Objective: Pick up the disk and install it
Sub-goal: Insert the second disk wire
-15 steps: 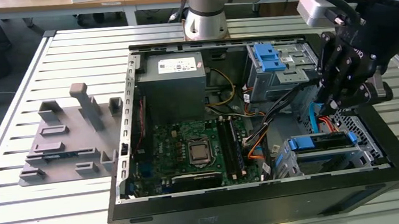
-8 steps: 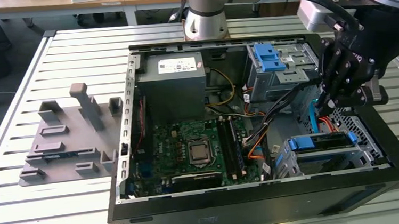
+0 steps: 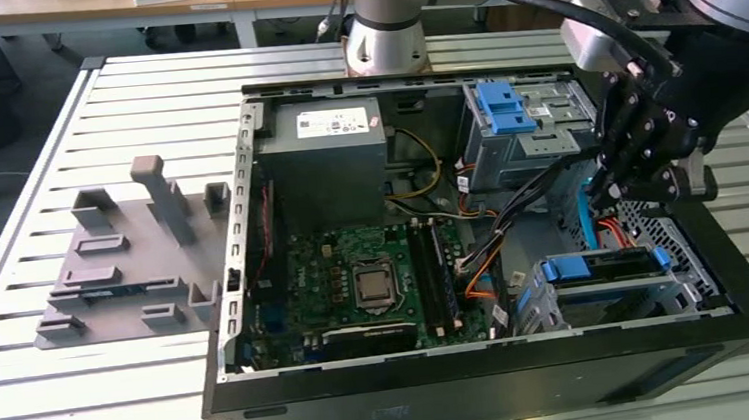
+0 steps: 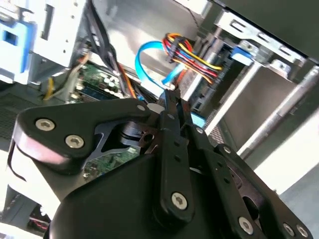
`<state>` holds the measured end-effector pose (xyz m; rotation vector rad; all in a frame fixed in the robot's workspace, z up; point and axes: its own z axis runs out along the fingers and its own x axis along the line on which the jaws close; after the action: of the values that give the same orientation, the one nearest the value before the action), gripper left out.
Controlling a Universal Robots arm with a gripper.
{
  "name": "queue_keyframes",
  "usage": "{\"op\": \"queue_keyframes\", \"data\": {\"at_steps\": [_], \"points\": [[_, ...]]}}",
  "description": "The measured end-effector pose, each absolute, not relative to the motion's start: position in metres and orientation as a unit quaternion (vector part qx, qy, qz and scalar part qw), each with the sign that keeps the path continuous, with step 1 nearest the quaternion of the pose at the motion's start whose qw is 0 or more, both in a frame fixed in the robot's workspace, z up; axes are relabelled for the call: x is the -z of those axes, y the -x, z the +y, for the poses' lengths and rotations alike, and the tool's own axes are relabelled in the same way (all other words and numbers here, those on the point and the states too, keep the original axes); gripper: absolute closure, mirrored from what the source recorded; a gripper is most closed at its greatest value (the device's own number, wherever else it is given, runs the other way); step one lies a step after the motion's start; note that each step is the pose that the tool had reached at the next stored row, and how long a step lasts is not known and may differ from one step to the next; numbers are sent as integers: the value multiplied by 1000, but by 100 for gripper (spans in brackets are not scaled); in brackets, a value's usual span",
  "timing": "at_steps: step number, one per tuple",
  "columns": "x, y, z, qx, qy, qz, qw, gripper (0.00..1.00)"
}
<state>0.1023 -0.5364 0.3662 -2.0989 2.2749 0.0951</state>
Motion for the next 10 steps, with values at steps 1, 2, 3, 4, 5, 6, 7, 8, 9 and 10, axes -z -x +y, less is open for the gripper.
{"op": "queue_keyframes", "data": {"at_steps": [1, 2, 3, 4, 5, 6, 7, 8, 9, 10], "points": [[-366, -102, -537, -31, 678, 734, 22, 84], [-366, -102, -537, -30, 678, 734, 22, 84], [-366, -102, -537, -29, 678, 735, 21, 84], [-365, -102, -537, -27, 678, 735, 19, 84], [-365, -102, -538, -24, 678, 735, 16, 84], [-364, -102, -539, -23, 678, 735, 15, 84], [-364, -102, -540, -22, 678, 735, 14, 84], [-362, -102, -542, -21, 678, 735, 14, 84], [-360, -102, -543, -21, 678, 735, 14, 84], [-359, -102, -545, -21, 678, 735, 14, 84]]}}
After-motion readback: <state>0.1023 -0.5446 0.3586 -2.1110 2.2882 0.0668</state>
